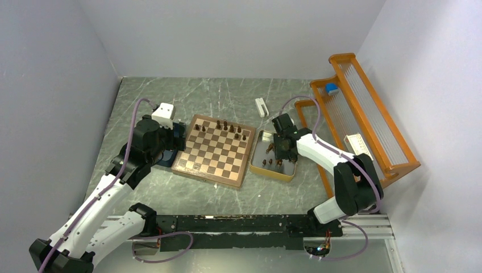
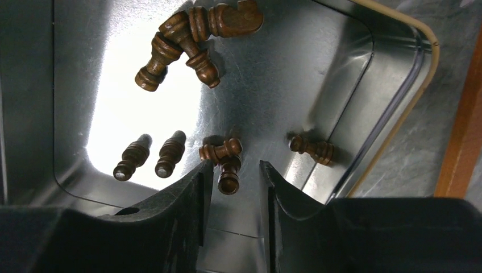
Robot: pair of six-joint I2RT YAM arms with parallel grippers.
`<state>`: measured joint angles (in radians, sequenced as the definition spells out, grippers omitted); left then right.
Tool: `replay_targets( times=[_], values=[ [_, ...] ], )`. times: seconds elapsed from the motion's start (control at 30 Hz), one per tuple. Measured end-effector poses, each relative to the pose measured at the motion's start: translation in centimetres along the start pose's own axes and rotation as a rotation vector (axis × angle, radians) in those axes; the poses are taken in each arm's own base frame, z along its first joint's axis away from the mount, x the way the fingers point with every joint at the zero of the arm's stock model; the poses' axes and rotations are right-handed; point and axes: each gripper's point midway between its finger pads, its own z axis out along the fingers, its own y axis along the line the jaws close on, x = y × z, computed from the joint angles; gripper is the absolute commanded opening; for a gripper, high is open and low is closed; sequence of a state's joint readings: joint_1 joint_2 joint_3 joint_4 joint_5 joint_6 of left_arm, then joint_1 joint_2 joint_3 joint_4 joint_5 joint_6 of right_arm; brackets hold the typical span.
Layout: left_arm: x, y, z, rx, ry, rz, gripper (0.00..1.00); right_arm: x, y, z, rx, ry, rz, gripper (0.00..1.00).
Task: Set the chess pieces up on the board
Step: Pick up the chess piece from the storage box.
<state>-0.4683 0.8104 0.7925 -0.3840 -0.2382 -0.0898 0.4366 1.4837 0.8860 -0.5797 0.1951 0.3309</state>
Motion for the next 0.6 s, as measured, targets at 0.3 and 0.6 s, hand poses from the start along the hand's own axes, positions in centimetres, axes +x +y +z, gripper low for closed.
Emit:
replay_targets(
  times=[0.3, 0.6],
  values=[
    [0.01, -0.01, 0.01, 0.001, 0.0, 0.0, 0.92, 0.33, 0.33, 0.35, -0.02, 0.021, 0.004, 0.34],
    [0.02, -0.09, 0.01, 0.005, 0.001, 0.0, 0.92, 0.38, 0.38, 0.35, -0.023, 0.024, 0.005, 0.36]
  ],
)
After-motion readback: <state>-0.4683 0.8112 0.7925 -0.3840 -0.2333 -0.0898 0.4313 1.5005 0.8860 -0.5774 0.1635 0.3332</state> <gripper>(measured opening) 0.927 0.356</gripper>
